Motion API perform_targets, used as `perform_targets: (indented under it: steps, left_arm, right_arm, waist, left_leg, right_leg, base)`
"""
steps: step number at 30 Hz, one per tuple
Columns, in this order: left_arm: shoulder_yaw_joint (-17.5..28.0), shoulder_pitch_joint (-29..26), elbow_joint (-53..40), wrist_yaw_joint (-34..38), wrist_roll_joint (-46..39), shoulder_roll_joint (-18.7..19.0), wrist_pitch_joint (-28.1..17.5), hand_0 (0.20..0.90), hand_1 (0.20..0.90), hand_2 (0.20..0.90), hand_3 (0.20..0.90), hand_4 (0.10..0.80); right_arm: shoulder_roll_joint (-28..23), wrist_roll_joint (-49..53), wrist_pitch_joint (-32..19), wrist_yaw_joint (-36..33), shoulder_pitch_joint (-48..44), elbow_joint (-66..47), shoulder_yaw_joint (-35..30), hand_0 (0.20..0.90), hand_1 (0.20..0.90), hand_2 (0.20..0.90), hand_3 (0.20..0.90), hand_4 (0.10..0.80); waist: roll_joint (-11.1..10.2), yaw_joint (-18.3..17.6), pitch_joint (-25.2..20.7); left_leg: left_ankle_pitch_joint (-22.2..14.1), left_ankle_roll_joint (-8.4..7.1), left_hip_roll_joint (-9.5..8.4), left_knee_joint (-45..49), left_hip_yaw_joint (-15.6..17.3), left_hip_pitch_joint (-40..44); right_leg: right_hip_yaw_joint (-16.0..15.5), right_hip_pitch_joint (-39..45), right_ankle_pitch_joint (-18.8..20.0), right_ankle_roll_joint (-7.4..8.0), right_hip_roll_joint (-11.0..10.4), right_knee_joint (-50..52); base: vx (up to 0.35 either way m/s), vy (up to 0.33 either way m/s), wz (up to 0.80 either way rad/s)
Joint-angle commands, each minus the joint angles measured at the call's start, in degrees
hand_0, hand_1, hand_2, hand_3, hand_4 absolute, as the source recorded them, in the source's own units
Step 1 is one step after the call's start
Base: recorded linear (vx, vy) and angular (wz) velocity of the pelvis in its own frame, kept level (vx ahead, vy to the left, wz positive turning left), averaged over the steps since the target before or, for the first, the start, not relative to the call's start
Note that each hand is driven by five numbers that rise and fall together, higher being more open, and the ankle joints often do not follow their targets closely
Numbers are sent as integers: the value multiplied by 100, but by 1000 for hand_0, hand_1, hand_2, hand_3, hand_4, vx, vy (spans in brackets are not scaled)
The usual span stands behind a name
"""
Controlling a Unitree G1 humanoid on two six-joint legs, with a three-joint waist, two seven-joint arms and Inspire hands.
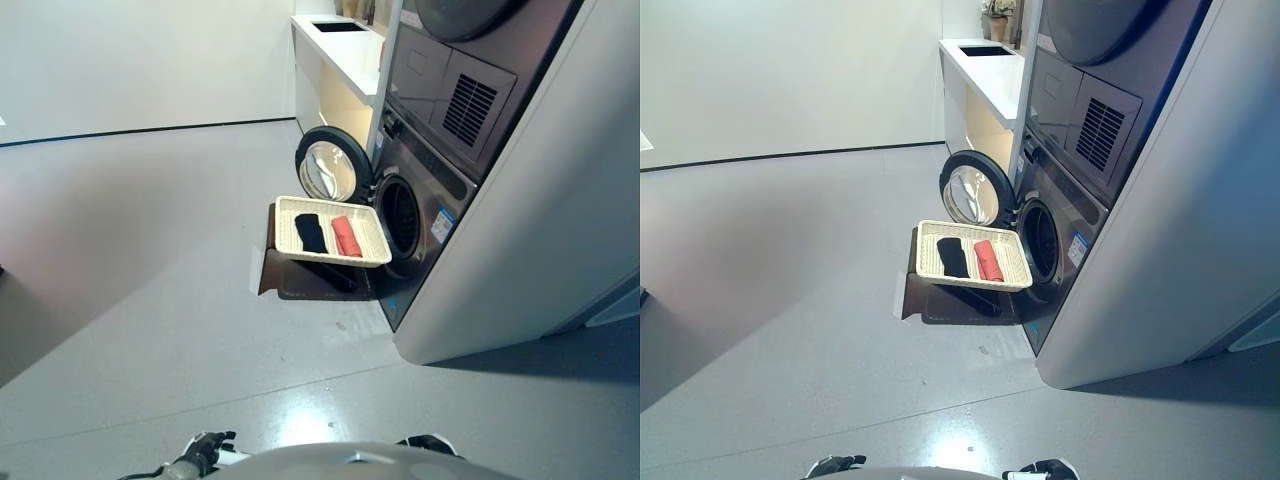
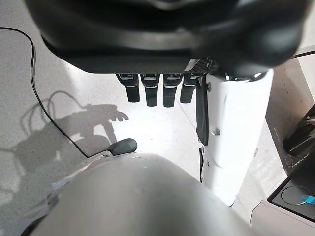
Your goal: Pick up the clothes and place them into the washing machine
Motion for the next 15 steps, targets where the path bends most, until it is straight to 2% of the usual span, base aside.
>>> perform_targets:
  steps: [1,7,15]
  left_arm:
    - [-3,-414,228,-21,-47,-147,-151,900,900,900,900,800]
    - [114,-404,285,-19,-171,-150,-110,900,900,900,900,800]
    - [14,-476,244,39,-54,-122,-97,900,900,900,900,800]
  right_arm:
    - [-159,-80,-91,39,-326,207,156,900,900,900,900,800]
    - [-159,-81,-67,44,-332,214,147,900,900,900,900,800]
    - [-165,-73,-46,34,-414,183,157,900,900,900,900,800]
  waist:
    - [-66,0,-82]
    - [-72,19,-63]
    - [-88,43,11]
  left_leg:
    - [271,-458,-141,-43,173,-432]
    - [253,-434,-167,-43,203,-439]
    - [214,-351,-241,-43,222,-447]
  right_leg:
    - [-253,91,-48,112,140,-23]
    - [-245,70,-34,127,103,-23]
    - [-240,29,-54,158,14,66]
  base:
    - [0,0,0]
    - [0,0,0]
    - [26,33,-1]
